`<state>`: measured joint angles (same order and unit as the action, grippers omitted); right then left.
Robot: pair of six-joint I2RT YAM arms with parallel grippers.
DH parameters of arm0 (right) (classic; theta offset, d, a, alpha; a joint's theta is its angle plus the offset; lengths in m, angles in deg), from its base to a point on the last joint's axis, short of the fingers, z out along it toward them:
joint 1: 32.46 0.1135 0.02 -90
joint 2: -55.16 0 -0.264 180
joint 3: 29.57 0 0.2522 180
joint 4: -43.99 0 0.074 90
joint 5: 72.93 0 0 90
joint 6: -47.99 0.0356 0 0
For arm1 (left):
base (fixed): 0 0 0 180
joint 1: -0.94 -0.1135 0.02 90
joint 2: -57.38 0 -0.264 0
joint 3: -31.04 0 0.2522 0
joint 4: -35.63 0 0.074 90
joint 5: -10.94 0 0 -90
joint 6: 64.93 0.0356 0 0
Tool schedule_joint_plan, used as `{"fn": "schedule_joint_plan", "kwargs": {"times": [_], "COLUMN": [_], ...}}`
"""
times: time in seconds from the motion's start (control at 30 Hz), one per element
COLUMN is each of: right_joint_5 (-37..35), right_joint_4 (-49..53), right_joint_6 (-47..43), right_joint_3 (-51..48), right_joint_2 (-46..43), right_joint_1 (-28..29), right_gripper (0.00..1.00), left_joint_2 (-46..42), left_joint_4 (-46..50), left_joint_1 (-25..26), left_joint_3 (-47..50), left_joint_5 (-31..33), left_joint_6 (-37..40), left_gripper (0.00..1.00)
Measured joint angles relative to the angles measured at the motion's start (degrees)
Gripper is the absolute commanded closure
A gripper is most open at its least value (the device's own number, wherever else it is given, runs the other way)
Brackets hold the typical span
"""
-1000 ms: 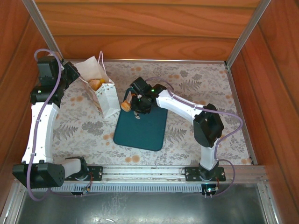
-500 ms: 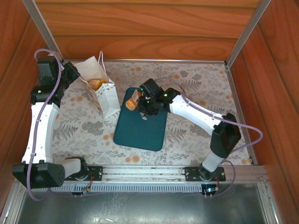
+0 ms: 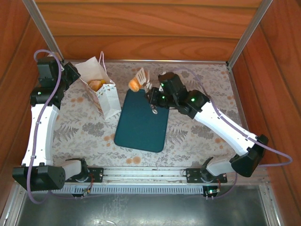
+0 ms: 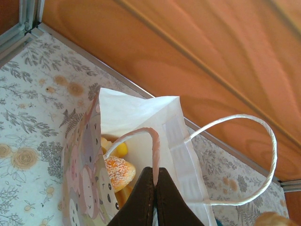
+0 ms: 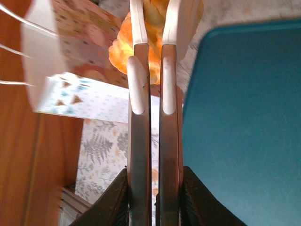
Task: Place the fake bread into the paper bag
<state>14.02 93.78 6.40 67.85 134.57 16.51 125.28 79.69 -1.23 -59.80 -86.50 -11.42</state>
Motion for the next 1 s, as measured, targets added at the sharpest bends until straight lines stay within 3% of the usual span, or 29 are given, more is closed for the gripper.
{"fn": "schedule_joint_plan", "kwargs": {"times": [0.37, 0.67, 1.0], "right_joint_5": [0.6, 2.0, -2.1], "right_joint_4": [-2.2, -4.0, -3.8], "right_joint_6": [-12.6, -21.9, -28.0], "right_joint_3": [14.2, 19.7, 23.2], "right_joint_2": [2.2, 9.6, 15.2], "right_joint_1": [5.3, 9.9, 10.7], "right_gripper": [0.72, 0.71, 0.70], "left_joint_2": [-0.1, -0.4, -0.5], "left_joint_4": [0.0, 0.0, 0.0], "left_joint_1": [0.0, 0.0, 0.0], "left_joint_3": [0.0, 0.0, 0.2], "left_joint_5": [0.0, 0.2, 0.7], "left_joint_6": [-0.2, -0.7, -1.0], "left_gripper": [1.00, 1.00, 1.00]}}
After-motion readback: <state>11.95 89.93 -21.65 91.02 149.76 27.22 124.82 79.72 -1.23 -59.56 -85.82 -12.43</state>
